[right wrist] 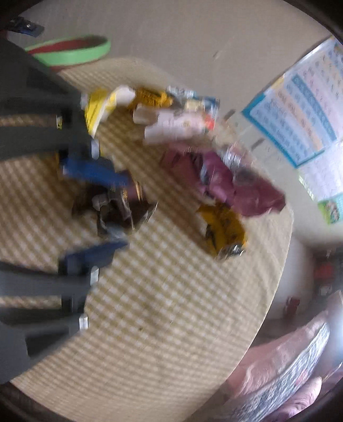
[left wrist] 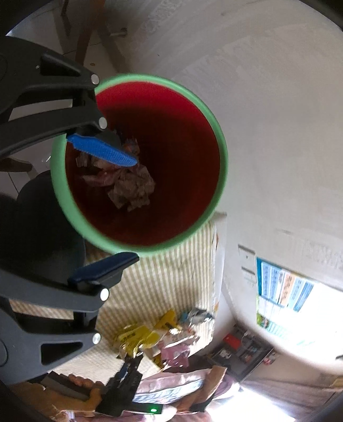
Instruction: Collect trash
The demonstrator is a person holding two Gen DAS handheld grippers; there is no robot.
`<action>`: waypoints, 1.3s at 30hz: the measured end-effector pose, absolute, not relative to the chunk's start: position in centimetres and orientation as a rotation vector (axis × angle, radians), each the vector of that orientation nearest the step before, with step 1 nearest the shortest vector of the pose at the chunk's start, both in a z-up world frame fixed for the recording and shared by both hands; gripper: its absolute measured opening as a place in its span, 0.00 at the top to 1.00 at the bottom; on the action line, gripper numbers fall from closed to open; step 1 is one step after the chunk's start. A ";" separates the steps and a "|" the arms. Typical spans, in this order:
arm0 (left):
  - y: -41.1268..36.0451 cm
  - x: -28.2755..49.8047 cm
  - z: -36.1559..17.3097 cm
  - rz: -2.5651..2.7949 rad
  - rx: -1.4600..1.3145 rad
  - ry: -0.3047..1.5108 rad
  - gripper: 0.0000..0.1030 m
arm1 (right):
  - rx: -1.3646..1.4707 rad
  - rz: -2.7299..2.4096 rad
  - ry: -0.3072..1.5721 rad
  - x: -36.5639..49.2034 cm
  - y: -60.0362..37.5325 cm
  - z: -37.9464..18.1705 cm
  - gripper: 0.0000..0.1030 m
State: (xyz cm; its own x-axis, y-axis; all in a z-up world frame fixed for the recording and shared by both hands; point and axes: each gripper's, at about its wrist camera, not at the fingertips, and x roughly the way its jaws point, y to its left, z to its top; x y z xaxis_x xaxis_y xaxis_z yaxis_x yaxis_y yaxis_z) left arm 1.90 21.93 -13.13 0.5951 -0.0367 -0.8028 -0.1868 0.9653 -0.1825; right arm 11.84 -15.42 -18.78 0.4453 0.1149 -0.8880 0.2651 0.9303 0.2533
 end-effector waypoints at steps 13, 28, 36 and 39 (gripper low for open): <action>9.2 5.7 -14.2 -0.134 -0.139 0.980 0.36 | 0.455 0.079 1.198 2.0 -15.1 -16.8 0.66; 1.3 10.3 -18.9 -0.174 -0.047 1.095 0.35 | 0.521 0.089 1.059 -0.4 -18.1 -14.1 0.65; 1.1 9.2 -18.8 -0.191 -0.052 1.097 0.51 | 0.522 0.091 1.036 -0.6 -18.1 -13.5 0.65; 1.5 8.2 -17.6 -0.192 -0.061 1.058 0.53 | 0.510 0.091 1.026 -0.7 -17.9 -13.2 0.65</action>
